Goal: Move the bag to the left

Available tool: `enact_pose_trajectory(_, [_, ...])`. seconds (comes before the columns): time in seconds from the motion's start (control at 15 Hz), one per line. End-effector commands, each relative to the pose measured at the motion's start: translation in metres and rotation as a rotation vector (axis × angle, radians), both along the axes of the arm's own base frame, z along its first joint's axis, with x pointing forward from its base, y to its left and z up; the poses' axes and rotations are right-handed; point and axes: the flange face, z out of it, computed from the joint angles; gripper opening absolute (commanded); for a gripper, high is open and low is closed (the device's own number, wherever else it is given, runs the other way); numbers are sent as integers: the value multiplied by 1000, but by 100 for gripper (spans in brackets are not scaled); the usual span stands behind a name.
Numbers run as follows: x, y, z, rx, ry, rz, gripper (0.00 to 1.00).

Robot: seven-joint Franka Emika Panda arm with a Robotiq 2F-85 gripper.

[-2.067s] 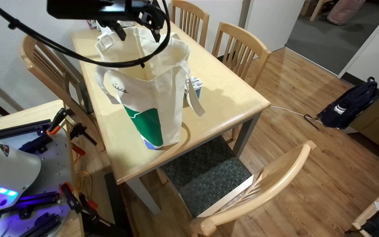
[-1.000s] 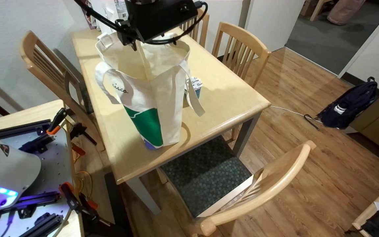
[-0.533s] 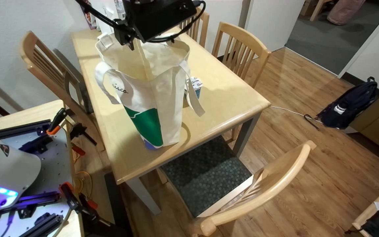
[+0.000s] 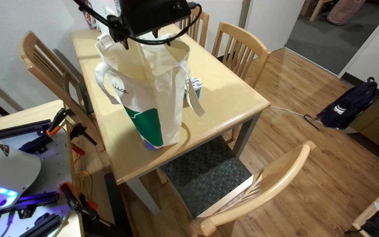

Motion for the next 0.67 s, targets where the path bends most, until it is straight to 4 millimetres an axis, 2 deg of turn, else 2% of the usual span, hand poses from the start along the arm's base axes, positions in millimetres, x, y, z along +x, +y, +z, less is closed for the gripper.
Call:
enact_pose_trajectory(0.0, [8, 3, 28, -59, 86, 1, 100])
enact_pose_trajectory(0.33, [0, 21, 58, -78, 228, -2, 100])
enact_pose_trajectory(0.53, [-13, 42, 64, -71, 307, -35, 100])
enact_pose_trajectory(0.6, [-25, 56, 58, -73, 326, -45, 100])
